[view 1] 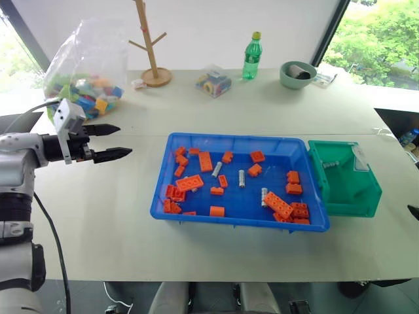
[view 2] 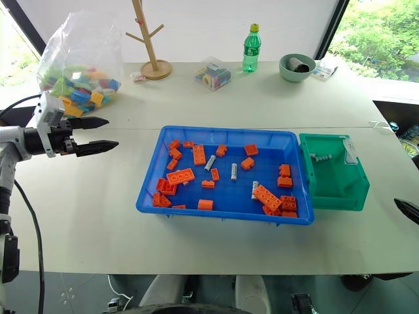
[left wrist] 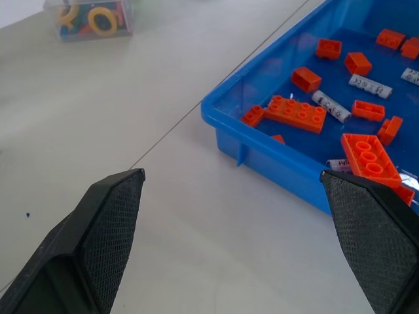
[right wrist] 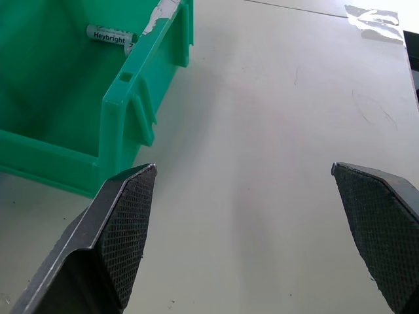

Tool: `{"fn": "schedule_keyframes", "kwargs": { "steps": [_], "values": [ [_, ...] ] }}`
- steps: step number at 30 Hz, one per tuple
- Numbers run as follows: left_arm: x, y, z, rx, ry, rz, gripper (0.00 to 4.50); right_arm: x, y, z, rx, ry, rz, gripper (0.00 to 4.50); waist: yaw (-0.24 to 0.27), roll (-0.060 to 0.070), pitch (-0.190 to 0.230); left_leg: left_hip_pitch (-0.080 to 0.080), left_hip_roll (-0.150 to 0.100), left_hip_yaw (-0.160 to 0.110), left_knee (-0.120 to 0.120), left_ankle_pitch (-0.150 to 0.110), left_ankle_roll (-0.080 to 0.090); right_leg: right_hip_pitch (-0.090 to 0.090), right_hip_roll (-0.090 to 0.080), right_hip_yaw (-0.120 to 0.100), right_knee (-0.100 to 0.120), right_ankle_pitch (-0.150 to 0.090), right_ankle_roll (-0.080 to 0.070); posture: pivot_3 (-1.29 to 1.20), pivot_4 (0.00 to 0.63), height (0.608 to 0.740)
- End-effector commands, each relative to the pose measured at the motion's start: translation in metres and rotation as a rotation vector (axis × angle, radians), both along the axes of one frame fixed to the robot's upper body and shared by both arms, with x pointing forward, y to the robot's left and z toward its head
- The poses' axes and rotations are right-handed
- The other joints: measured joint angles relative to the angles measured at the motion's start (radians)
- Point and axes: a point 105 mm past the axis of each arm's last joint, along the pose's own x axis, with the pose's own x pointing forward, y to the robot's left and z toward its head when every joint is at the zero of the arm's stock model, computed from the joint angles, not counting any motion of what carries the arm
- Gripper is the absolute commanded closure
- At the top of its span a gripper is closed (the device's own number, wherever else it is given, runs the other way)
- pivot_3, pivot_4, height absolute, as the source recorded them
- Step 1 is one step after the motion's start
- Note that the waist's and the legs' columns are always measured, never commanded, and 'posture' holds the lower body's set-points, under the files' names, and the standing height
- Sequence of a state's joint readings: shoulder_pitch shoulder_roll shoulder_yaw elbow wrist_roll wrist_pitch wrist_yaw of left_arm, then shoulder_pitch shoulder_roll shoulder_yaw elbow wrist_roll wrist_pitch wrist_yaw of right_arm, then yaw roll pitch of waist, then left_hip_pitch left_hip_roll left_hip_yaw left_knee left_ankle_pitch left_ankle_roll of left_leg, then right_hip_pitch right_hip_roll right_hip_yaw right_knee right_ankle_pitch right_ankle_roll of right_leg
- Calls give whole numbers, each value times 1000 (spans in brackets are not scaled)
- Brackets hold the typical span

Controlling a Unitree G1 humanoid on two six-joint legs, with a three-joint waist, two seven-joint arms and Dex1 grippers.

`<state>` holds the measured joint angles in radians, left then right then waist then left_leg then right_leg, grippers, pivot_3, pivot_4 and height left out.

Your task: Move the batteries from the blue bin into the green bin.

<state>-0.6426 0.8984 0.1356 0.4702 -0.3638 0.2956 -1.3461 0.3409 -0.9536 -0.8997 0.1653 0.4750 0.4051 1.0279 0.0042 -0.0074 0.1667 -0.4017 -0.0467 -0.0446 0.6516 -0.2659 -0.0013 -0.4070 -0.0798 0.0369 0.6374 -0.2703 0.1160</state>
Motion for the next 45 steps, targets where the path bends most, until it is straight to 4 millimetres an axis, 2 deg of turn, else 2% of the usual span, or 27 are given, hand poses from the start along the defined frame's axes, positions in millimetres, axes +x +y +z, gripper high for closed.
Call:
{"fn": "schedule_keyframes", "kwargs": {
  "steps": [1, 24, 29, 31, 36, 38, 45],
  "values": [
    [1, 1, 16, 11, -52, -2, 0, 2, 1, 8, -24, -17, 11, 93, 0, 0, 0, 0, 0, 0, 0, 0, 0, 0, 0, 0, 0, 0, 0, 0, 150, 727],
    [1, 1, 20, 18, -51, 3, 0, 6, 0, 7, -33, -21, 3, 93, -16, 0, 0, 6, 0, 1, 1, 0, 0, 3, 0, 1, 6, 0, 0, 0, 150, 727],
    [1, -3, 21, 15, -53, -7, 0, 8, 0, 10, -41, -24, 8, 93, -18, 0, 0, 8, 0, 2, 1, 0, 0, 3, 0, 3, 8, 0, 0, 0, 150, 727],
    [0, -9, 23, -2, -61, -32, 0, 14, 6, 16, -50, -25, 51, 93, -19, 0, 0, 9, 0, 3, 1, 0, 0, 3, 0, 4, 8, 0, 0, 0, 150, 727],
    [-8, -27, 32, -41, -74, -113, 0, 58, 56, 60, -115, -71, 320, 93, -29, 0, 0, 11, 1, 10, 1, 0, 0, 3, 1, 8, 10, 0, 0, 0, 150, 727],
    [-11, -31, 32, -39, -72, -134, 0, 71, 76, 72, -135, -83, 413, 93, -30, 0, 0, 12, 2, 10, 1, 0, 0, 3, 2, 9, 11, 0, 0, 0, 150, 727],
    [-33, -46, 28, 53, -24, -306, 0, 127, 197, 98, -217, -145, 887, 93, -34, -3, 2, 10, 5, 10, 1, 0, 0, 0, 3, 8, 11, 0, 0, 0, 150, 727]
  ]
}}
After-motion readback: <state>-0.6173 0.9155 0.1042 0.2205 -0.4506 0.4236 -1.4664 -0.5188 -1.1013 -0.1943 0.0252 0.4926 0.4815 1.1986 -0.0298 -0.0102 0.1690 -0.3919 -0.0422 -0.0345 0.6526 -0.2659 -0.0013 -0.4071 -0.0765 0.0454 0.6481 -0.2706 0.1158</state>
